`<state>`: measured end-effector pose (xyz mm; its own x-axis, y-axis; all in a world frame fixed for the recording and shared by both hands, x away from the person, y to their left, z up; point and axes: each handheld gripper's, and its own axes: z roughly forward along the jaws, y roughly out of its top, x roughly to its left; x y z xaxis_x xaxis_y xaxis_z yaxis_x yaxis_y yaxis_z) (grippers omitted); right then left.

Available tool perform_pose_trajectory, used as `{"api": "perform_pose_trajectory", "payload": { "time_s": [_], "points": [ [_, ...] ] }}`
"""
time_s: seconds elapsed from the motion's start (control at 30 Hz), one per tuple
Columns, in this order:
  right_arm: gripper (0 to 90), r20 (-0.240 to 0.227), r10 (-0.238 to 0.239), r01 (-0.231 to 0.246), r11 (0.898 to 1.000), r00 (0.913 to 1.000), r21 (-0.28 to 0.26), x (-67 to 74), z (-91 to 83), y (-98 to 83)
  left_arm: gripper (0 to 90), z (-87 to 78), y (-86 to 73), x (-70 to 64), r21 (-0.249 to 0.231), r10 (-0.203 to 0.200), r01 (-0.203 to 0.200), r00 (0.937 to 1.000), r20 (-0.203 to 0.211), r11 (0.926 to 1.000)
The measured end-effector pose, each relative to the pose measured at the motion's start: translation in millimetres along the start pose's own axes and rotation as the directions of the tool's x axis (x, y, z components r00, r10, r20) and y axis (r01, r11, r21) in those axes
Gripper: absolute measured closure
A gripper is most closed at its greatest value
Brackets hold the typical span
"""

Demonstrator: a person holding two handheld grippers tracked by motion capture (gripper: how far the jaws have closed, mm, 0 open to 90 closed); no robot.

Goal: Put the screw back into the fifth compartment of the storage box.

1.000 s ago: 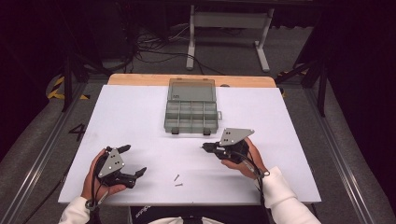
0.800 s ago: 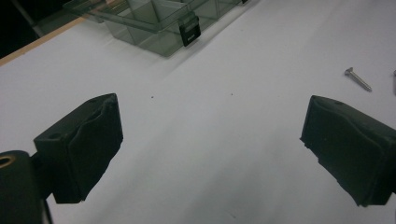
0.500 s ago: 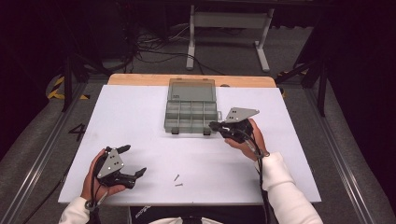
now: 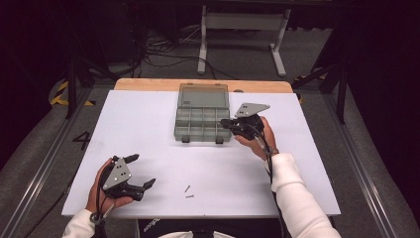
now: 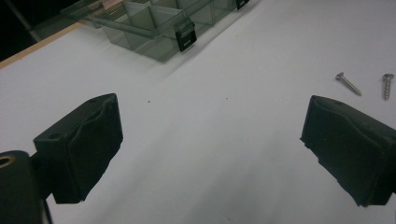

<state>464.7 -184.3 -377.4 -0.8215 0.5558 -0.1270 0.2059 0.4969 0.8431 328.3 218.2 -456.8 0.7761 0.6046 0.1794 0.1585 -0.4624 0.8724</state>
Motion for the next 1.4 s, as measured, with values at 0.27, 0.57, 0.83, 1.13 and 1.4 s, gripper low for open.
{"api": "perform_pose_trajectory", "payload": {
  "time_s": [0.27,0.57,0.83,1.13,1.4],
  "points": [
    [86.8,-0.029,-0.014,0.014,1.000,0.9995,-0.004,10.1,19.6,13.6,5.8,-0.5,0.2,0.6,-0.006,0.003,-0.003,1.0000,0.005,1.0000],
    [86.9,-0.075,-0.041,0.042,0.999,0.9963,0.008,29.7,50.7,29.8,5.7,-1.0,0.1,0.3,-0.018,-0.009,0.010,0.9999,0.010,0.9998],
    [86.9,-0.096,-0.055,0.059,0.998,0.9939,0.034,42.9,82.0,38.5,5.8,-1.4,0.2,0.7,-0.021,-0.011,0.011,0.9998,0.016,0.9997],
    [86.9,-0.082,-0.034,0.040,0.996,0.9961,0.080,46.4,105.5,36.3,5.8,0.0,0.4,-0.1,-0.019,-0.009,0.009,0.9997,0.025,0.9998],
    [86.8,-0.060,-0.002,0.007,0.995,0.9982,0.096,43.1,118.5,30.5,5.8,1.8,1.1,-0.6,-0.017,-0.008,0.008,0.9994,0.035,0.9998]
  ]
}}
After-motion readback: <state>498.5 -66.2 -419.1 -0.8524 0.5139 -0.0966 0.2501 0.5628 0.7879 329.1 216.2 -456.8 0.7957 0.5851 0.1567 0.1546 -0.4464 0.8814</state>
